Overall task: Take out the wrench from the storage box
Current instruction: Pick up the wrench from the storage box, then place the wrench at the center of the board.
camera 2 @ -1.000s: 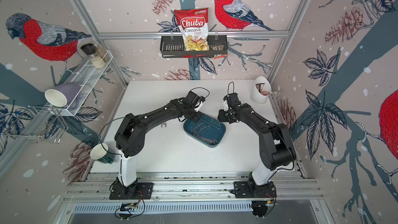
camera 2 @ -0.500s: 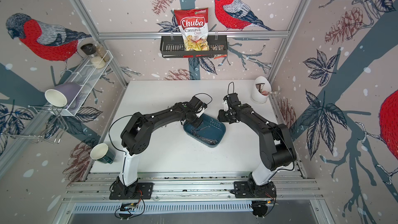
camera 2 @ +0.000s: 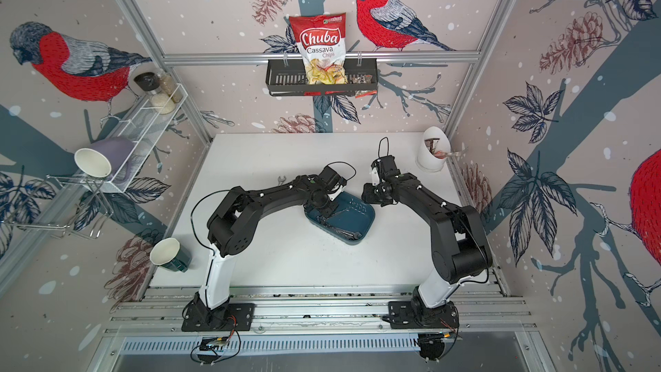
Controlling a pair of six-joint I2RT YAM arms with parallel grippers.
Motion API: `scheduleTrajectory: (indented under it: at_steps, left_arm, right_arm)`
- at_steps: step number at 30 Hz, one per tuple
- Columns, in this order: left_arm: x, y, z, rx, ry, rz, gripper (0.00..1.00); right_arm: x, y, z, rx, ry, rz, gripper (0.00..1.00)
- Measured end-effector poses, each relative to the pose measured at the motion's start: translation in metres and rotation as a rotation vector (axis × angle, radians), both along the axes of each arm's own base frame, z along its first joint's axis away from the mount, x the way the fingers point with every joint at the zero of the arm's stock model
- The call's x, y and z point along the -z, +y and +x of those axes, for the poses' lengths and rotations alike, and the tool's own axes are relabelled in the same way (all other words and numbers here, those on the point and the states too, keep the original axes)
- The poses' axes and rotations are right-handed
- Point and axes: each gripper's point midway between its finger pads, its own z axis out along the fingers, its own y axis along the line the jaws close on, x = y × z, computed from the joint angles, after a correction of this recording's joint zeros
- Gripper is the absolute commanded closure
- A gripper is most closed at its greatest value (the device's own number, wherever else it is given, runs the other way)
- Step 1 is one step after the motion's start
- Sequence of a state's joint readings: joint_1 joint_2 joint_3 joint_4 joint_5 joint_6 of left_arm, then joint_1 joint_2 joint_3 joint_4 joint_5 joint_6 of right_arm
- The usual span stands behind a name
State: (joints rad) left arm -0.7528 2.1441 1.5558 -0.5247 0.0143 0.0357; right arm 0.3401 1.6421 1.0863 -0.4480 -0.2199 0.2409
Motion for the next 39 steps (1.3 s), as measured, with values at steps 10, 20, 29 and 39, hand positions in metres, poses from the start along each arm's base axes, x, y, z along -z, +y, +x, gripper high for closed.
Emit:
scheduleTrajectory:
  at_steps: [10,20,29,39]
  left_arm:
    - [-0.004,-0.005,0.008,0.005,-0.018,0.001,0.96]
    - [-0.045,-0.005,0.018,-0.019,-0.044,-0.052,0.96]
    - [-0.108,0.011,0.043,-0.081,-0.125,-0.124,0.95]
    - [-0.099,0.092,0.07,-0.261,-0.13,-0.052,0.95]
  right_arm:
    - [-0.002,0.0,0.0,0.0,-0.007,0.002,0.53]
    - [-0.007,0.0,0.001,0.0,-0.019,0.007,0.53]
    - [-0.008,0.001,0.002,0.0,-0.021,0.008,0.53]
    - [-0.009,0.003,0.001,-0.008,-0.02,0.018,0.53]
